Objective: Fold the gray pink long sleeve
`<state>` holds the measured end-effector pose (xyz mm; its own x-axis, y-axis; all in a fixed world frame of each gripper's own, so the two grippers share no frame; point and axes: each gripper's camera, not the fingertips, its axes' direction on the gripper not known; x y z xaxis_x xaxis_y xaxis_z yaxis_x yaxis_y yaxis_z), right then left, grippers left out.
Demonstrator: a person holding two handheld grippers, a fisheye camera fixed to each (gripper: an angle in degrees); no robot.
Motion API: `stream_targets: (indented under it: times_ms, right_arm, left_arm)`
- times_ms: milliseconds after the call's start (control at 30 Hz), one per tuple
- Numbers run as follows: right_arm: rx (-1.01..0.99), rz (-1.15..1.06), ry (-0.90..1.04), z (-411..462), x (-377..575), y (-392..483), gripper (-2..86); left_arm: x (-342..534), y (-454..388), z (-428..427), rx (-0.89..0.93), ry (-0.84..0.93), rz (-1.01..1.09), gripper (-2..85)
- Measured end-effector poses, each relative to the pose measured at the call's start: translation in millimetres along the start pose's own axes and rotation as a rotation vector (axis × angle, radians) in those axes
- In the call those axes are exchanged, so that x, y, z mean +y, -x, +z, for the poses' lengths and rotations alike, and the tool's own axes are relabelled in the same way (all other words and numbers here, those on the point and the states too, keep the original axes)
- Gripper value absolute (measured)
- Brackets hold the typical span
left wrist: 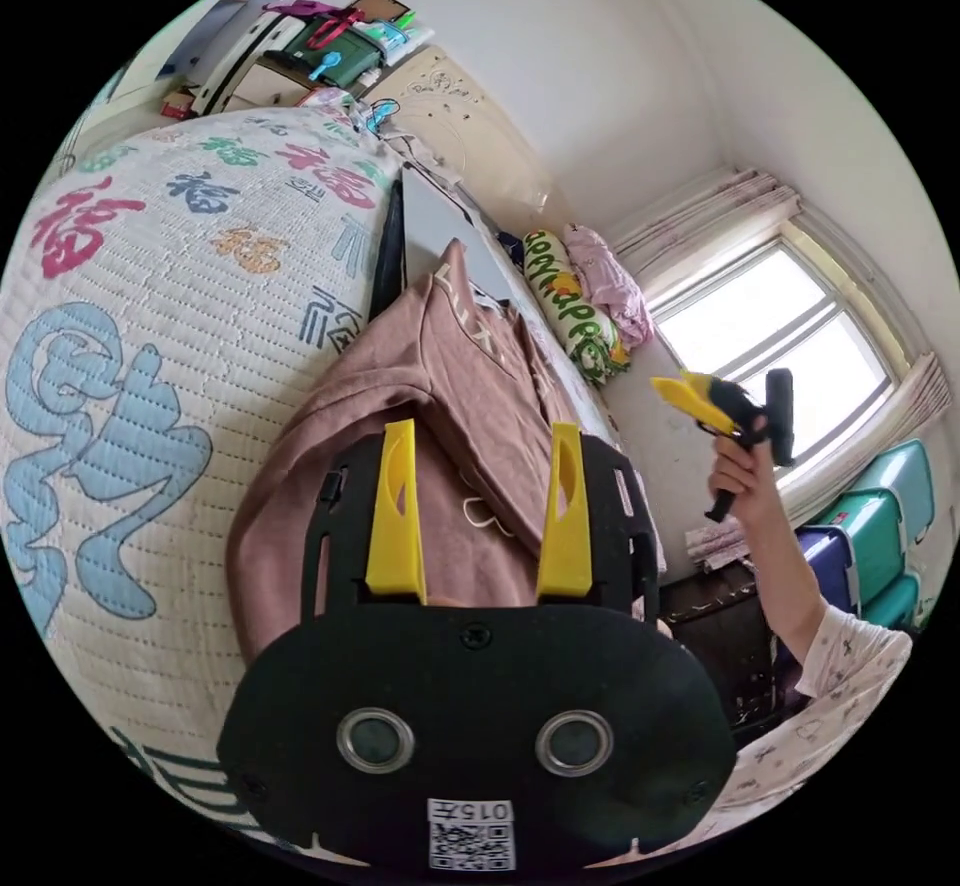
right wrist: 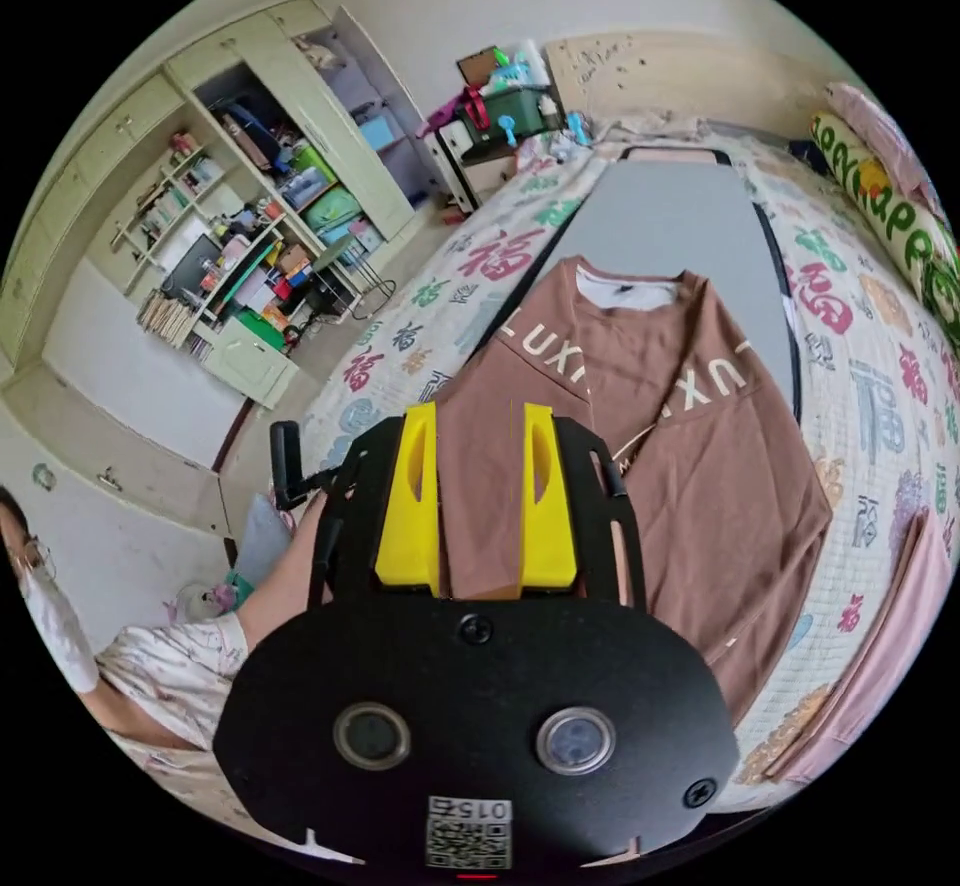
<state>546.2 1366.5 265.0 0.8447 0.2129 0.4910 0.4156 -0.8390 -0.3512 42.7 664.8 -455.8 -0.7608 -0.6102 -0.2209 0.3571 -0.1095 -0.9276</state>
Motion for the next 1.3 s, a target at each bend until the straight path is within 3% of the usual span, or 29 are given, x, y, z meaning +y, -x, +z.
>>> stream_targets:
  times_ms: [100,167,267,467,533,767,1033,1200,1300]
  right_arm:
    - [-0.022,0.04,0.007,92.7,-45.4,-67.1,13.0]
    - [0.156,0.016,0.061,165.3,-81.5,-110.1,13.6]
    - [0.224,0.041,0.1,229.6,-119.7,-161.0,13.8]
    - [0.259,0.034,0.11,309.0,-181.7,-228.6,13.6]
    - [0.274,0.061,0.133,329.5,-195.3,-251.1,12.7]
    - [0.259,0.116,0.174,376.3,-224.2,-308.0,0.2]
    - [0.35,0.08,0.147,357.5,-228.0,-347.1,2.5]
    - [0.186,0.046,0.097,250.3,-182.3,-377.4,5.2]
    - [0.159,-0.016,0.13,169.8,-113.6,-388.8,5.1]
  left_arm:
    - [17.3,34.4,7.5,0.106,-0.044,-0.107,16.9]
    - [28.9,50.3,14.3,0.114,-0.077,-0.154,16.5]
    - [25.1,65.1,20.8,0.111,-0.081,-0.158,14.6]
    - [2.6,77.0,18.2,0.027,-0.064,-0.08,3.9]
    - [4.2,87.4,14.4,0.074,-0.085,-0.105,3.0]
    - [-0.6,91.6,-26.2,-0.03,-0.219,-0.126,1.4]
    - [-22.6,86.8,-22.9,-0.085,-0.183,-0.175,2.4]
    - [-35.7,53.9,-32.4,-0.102,-0.215,-0.141,6.4]
    - [-42.9,-2.1,-48.9,-0.259,-0.306,-0.032,10.2]
